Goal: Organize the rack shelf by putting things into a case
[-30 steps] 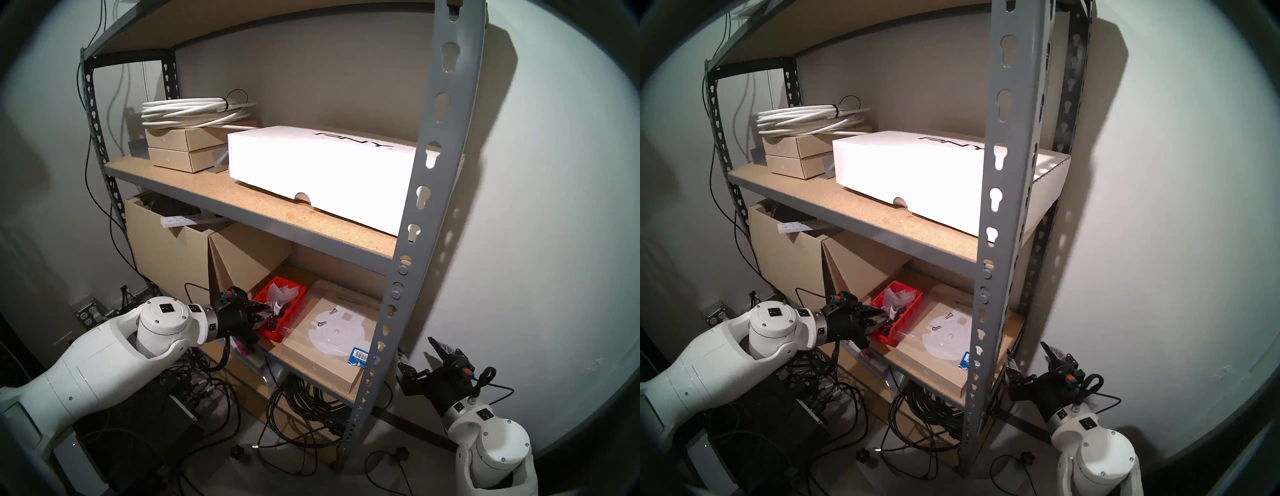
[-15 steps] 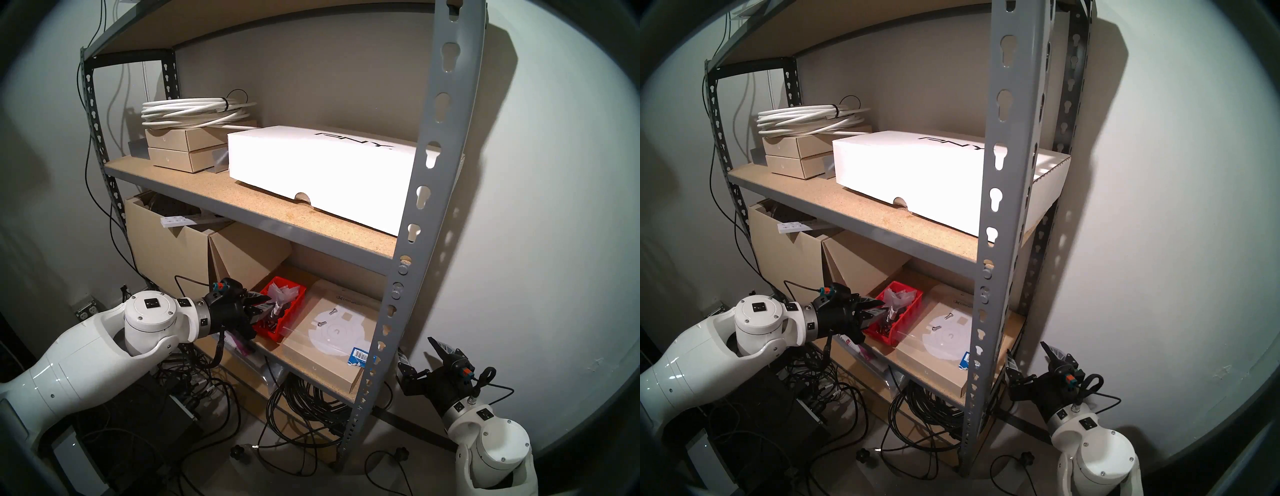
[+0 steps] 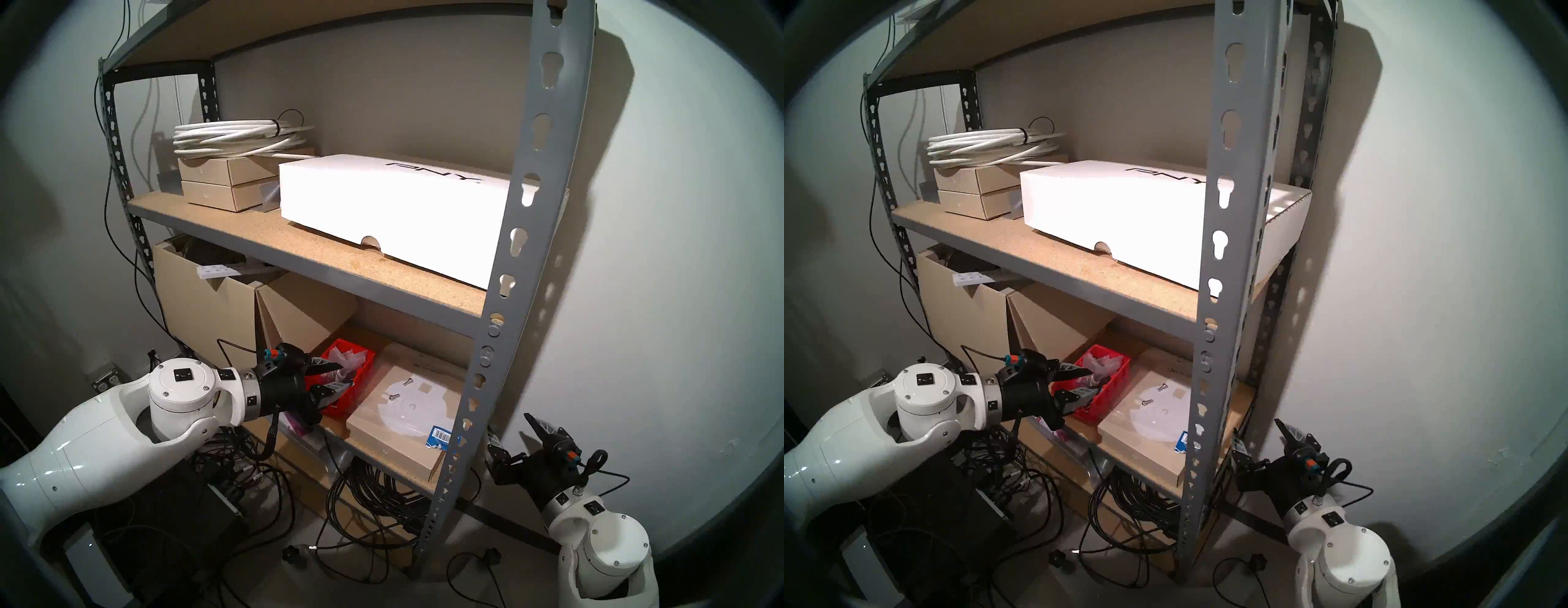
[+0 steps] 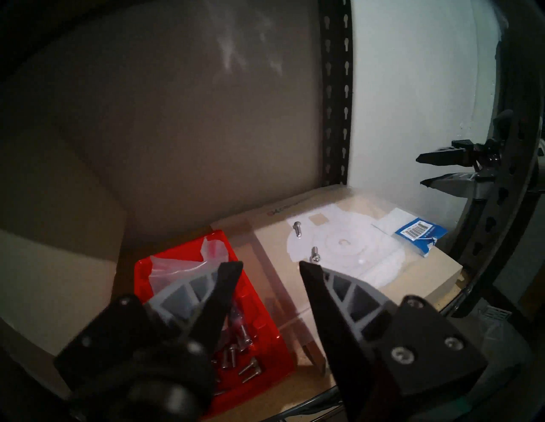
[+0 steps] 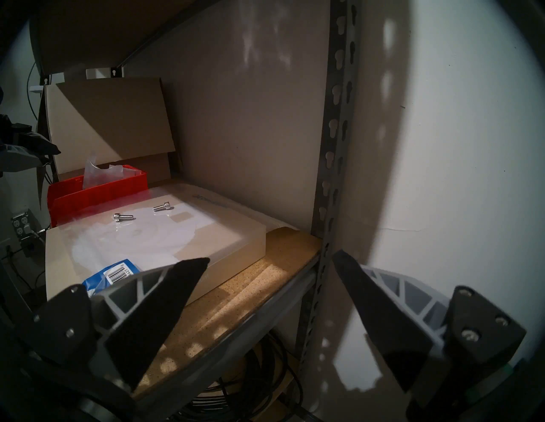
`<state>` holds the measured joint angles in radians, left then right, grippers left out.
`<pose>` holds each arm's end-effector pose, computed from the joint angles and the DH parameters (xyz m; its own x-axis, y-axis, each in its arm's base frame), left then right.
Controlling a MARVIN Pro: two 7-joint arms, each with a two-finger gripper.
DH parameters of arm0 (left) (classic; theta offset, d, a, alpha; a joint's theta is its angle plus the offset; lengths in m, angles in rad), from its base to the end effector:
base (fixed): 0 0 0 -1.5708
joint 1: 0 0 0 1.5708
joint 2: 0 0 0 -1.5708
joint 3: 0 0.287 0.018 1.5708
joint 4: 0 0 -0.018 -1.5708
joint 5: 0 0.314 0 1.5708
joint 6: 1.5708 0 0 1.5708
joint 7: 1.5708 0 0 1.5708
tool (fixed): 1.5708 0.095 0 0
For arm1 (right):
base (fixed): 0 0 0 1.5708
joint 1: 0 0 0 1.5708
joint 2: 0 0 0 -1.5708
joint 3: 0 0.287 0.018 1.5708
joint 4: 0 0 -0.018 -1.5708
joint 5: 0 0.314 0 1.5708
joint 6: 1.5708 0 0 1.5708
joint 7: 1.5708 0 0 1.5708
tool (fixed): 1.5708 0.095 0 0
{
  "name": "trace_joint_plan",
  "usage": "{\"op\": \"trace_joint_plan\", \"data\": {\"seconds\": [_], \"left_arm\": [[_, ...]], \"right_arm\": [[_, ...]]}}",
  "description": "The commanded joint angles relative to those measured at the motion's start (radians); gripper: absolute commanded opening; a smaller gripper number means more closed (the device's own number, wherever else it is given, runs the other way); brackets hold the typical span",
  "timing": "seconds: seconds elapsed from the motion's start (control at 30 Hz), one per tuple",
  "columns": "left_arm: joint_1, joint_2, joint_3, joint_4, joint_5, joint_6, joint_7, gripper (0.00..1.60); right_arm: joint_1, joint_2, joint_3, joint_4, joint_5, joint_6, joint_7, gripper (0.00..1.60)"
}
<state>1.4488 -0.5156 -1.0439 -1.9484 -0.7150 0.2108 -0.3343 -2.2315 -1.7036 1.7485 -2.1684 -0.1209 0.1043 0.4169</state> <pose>0.3550 0.0169 -0.2325 0.1447 -0.3718 0.9170 -0.8000 -0.5894 -0.1127 0.2345 -0.0164 -0.2973 0.2004 0.0834 0.9762 0.1964 -0.9796 0.0434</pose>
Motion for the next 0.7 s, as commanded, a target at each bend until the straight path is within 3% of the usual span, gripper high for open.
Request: {"op": "trace_joint_plan", "data": {"seconds": [0.0,0.07,0.13,0.2,0.67], "left_arm": [[-0.065,-0.084,0.035,-0.003,0.027,0.031,-0.003,1.12],[-0.081,-0.104,0.051,0.001,0.039,0.04,-0.007,1.17],[-0.095,-0.121,0.066,0.004,0.058,0.048,-0.004,1.04],[-0.108,-0.136,0.076,0.013,0.066,0.056,-0.005,1.09],[-0.18,-0.218,0.141,0.095,0.125,0.089,-0.033,1.03]], "right_arm": [[0.005,0.001,0.0,-0.021,0.0,-0.007,-0.001,1.6],[0.006,0.001,0.0,-0.02,0.0,-0.007,-0.001,1.6],[0.006,0.001,0.0,-0.02,0.0,-0.007,0.0,1.6],[0.006,0.0,0.0,-0.02,0.0,-0.007,0.0,1.6],[0.006,-0.001,0.001,-0.021,-0.001,-0.007,0.001,1.6]]}}
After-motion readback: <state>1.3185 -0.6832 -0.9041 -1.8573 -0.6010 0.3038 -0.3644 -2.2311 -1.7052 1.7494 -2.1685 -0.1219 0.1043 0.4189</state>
